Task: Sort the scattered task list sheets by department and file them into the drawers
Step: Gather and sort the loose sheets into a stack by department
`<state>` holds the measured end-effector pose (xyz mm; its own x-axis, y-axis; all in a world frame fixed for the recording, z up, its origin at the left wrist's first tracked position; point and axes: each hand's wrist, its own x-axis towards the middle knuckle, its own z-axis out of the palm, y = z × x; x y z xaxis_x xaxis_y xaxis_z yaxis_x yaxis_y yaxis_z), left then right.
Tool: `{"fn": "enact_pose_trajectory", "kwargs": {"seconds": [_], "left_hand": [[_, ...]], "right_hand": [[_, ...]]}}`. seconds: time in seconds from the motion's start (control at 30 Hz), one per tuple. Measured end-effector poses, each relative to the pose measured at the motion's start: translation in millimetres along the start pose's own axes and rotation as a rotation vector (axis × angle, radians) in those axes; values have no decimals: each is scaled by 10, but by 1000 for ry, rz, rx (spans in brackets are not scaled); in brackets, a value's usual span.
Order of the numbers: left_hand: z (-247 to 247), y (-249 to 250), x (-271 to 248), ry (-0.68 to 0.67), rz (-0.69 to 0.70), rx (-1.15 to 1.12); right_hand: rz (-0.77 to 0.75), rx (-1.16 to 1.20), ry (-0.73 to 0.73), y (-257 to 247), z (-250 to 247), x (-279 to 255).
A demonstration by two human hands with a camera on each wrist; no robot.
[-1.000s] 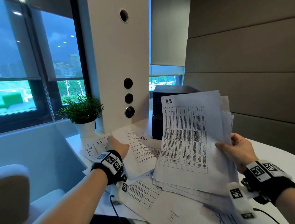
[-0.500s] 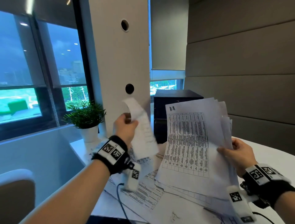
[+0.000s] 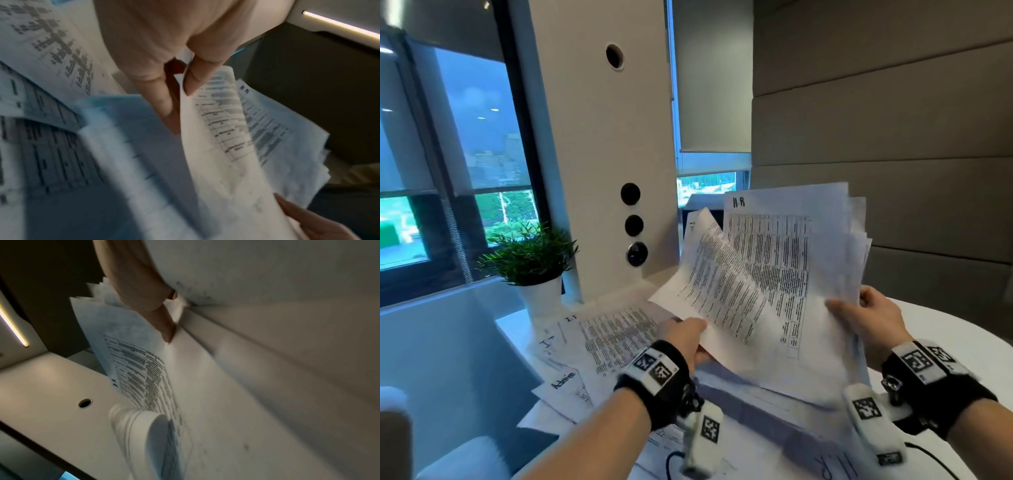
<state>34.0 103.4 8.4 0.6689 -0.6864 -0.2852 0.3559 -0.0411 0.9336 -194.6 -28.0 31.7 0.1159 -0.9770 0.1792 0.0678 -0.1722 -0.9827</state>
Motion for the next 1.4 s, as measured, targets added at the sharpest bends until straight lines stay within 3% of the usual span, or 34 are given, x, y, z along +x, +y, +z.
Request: {"fn": "enact_pose_trajectory", "kwargs": {"seconds": [0.13,0.23,0.3,0.47,0.57,0.7,0.8,0.93,1.0,1.17,1.3,1.4], "left_hand": [[-79,114,9,62,5,177],[-161,274,7,103,154,335],[-187,425,-24,107,239,210],[-131,781,-121,-81,270,-485],[-41,785,-278,-187,213,-561],[109,475,-393,-236,87,-358],[164,289,-401,-202,48,-190],[154,206,-426,-181,20,228],[130,203,-382,-125,71,399],[44,223,-233,-30,143,554],[-115,294,-139,137,391,823],[-241,341,-74,122,424,830]], "right_hand": [[13,10,79,80,-73,76],[34,-41,84,203,-118,109],[81,-58,93,306,-120,131],[139,-65,122,422,-66,152],[139,-52,124,384,-33,155],[104,-1,99,295,7,142],[91,25,87,237,-2,143],[100,55,65,175,-41,141],[121,77,63,164,-50,139],[204,124,2,202,-27,117],[249,154,-68,217,11,87],[245,159,-95,213,15,83]]}}
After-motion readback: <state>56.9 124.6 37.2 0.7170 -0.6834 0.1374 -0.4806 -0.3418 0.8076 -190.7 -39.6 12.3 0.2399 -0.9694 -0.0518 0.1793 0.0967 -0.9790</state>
